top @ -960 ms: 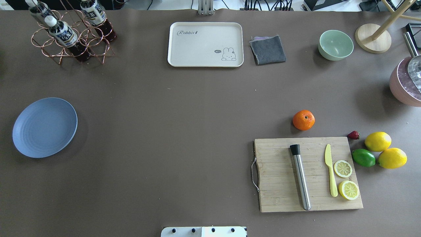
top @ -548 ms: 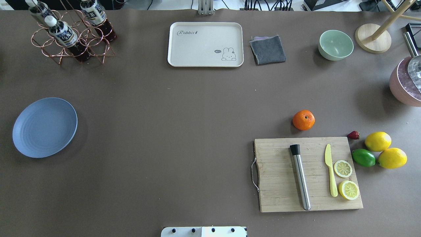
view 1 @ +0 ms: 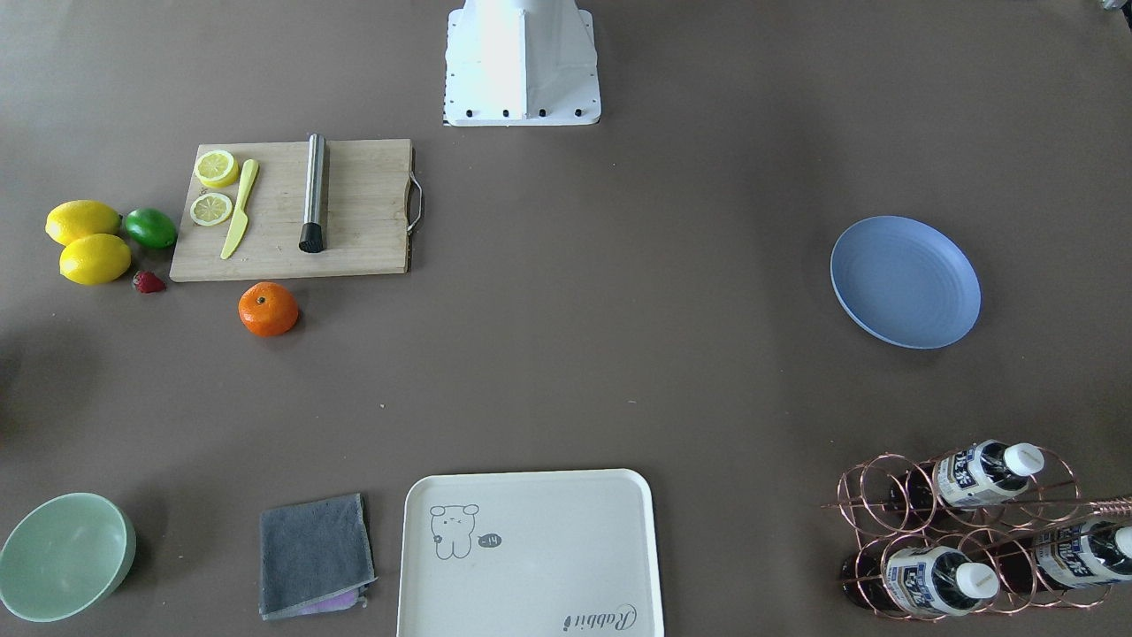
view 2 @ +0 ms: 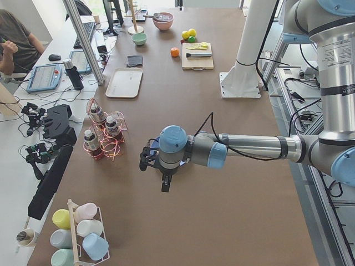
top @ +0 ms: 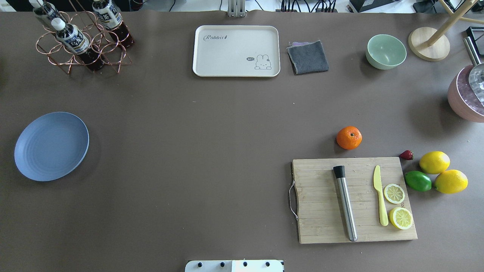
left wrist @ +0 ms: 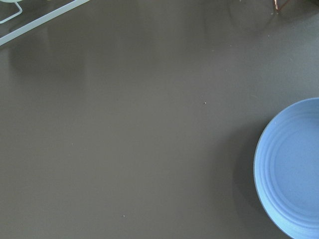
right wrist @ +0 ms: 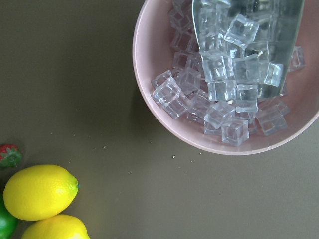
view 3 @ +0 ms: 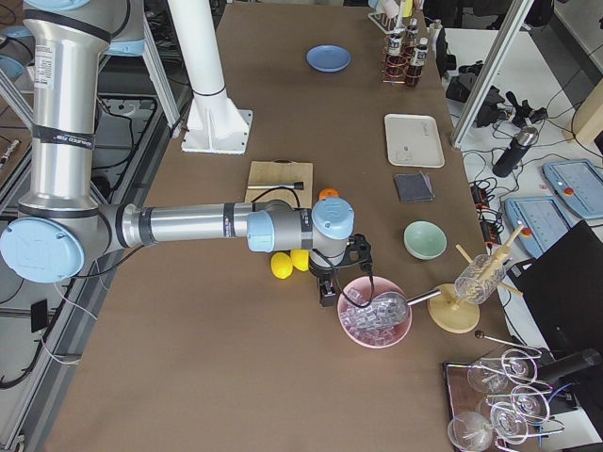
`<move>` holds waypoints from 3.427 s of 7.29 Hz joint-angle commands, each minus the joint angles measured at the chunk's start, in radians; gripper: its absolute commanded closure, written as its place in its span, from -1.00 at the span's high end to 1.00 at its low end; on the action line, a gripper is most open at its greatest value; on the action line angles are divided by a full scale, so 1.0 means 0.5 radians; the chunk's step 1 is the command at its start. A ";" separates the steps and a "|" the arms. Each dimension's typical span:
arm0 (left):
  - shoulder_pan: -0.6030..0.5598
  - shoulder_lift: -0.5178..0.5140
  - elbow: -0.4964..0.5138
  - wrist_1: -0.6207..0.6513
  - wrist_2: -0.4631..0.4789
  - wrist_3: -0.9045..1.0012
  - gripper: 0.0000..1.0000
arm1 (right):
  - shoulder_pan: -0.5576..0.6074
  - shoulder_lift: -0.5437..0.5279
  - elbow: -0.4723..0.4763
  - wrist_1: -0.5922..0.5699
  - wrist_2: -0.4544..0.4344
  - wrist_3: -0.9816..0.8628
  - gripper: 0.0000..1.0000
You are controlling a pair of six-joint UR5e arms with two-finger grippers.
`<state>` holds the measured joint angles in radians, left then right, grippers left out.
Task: Pick orange to plate
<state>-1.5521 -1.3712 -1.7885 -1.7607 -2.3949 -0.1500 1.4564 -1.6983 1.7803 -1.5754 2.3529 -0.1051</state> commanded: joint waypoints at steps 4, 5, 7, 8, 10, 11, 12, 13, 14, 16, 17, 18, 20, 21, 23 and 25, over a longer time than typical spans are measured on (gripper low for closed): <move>0.045 0.027 0.027 -0.056 -0.063 -0.016 0.92 | -0.001 0.000 -0.002 0.000 0.000 -0.020 1.00; 0.106 -0.003 0.036 -0.056 -0.115 -0.031 0.95 | -0.001 -0.003 0.004 0.003 -0.006 -0.026 1.00; 0.131 -0.065 0.027 -0.050 -0.052 -0.025 0.95 | -0.001 -0.006 0.014 0.000 0.000 -0.020 1.00; 0.146 -0.062 0.027 -0.053 -0.048 -0.025 0.95 | -0.001 -0.006 0.014 0.003 0.003 -0.020 1.00; 0.156 -0.040 0.036 -0.175 -0.051 -0.050 0.95 | -0.001 -0.006 0.026 0.003 0.016 -0.020 1.00; 0.156 -0.052 0.040 -0.182 -0.051 -0.044 0.95 | -0.001 -0.009 0.035 0.003 0.077 -0.020 1.00; 0.162 -0.062 0.046 -0.179 -0.051 -0.038 0.95 | -0.001 -0.015 0.032 0.000 0.086 -0.020 1.00; 0.156 -0.046 0.031 -0.185 -0.051 -0.041 0.95 | -0.001 -0.030 0.041 0.003 0.111 -0.017 1.00; 0.162 -0.043 0.046 -0.203 -0.051 -0.041 0.95 | -0.001 -0.040 0.041 0.003 0.135 -0.023 1.00; 0.199 -0.028 0.082 -0.282 -0.051 -0.038 0.94 | -0.001 -0.067 0.047 0.003 0.218 -0.023 1.00; 0.220 -0.028 0.101 -0.307 -0.051 -0.050 0.94 | -0.001 -0.067 0.056 0.003 0.215 -0.029 1.00; 0.232 -0.031 0.113 -0.326 -0.021 -0.129 0.94 | -0.001 -0.076 0.087 0.003 0.218 -0.029 1.00; 0.382 -0.028 0.138 -0.564 -0.012 -0.465 0.94 | -0.001 -0.171 0.081 0.252 0.212 -0.014 1.00; 0.510 -0.052 0.235 -0.747 -0.002 -0.640 0.93 | -0.001 -0.232 0.066 0.455 0.215 0.014 1.00; 0.741 -0.159 0.447 -1.104 0.123 -0.977 0.93 | -0.007 -0.221 0.032 0.466 0.212 0.188 1.00; 0.946 -0.212 0.567 -1.301 0.276 -1.193 0.85 | -0.026 -0.218 0.008 0.463 0.215 0.192 1.00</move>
<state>-1.1410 -1.4640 -1.5426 -2.3494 -2.2961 -0.6808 1.4501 -1.8083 1.7943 -1.3452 2.4602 -0.0168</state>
